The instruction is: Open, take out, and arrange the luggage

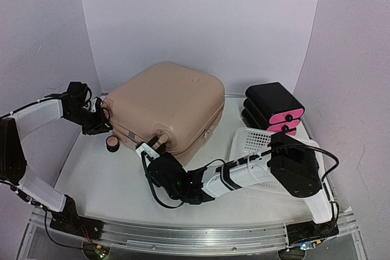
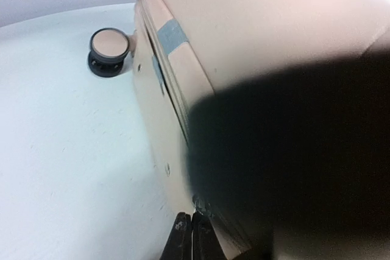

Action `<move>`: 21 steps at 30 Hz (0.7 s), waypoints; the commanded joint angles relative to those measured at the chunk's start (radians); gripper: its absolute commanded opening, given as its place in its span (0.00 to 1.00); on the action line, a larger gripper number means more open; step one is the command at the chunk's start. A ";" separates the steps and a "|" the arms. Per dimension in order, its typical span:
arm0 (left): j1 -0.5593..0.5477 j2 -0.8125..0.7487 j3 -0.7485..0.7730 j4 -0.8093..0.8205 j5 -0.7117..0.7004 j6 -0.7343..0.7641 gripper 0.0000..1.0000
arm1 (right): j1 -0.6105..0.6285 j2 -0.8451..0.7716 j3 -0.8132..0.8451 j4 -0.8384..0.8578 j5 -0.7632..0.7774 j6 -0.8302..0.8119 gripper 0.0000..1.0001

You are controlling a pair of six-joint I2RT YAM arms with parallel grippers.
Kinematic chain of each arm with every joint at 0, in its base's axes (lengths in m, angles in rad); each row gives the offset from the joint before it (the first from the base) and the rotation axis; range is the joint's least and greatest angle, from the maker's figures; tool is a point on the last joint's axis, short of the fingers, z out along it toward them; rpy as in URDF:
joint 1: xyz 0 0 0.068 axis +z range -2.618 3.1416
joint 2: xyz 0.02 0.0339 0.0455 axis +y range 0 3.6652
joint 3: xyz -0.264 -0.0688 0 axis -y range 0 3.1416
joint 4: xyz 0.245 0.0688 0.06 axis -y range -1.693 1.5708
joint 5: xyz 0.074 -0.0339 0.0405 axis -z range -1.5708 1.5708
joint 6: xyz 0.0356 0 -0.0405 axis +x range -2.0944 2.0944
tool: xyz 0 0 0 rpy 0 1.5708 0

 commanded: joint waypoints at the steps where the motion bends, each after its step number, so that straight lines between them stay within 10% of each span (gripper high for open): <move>1: -0.146 -0.105 -0.001 -0.002 0.141 -0.049 0.02 | 0.046 0.035 0.167 0.156 -0.093 -0.015 0.00; 5: -0.145 -0.177 -0.001 -0.030 0.068 -0.038 0.16 | 0.027 -0.045 0.063 0.176 -0.064 0.000 0.00; 12: -0.118 -0.237 0.160 -0.245 -0.262 0.070 0.95 | -0.031 -0.196 -0.135 0.157 -0.234 0.021 0.00; 21: -0.098 -0.029 0.270 -0.262 -0.220 0.196 1.00 | -0.188 -0.277 -0.245 0.077 -0.489 0.126 0.00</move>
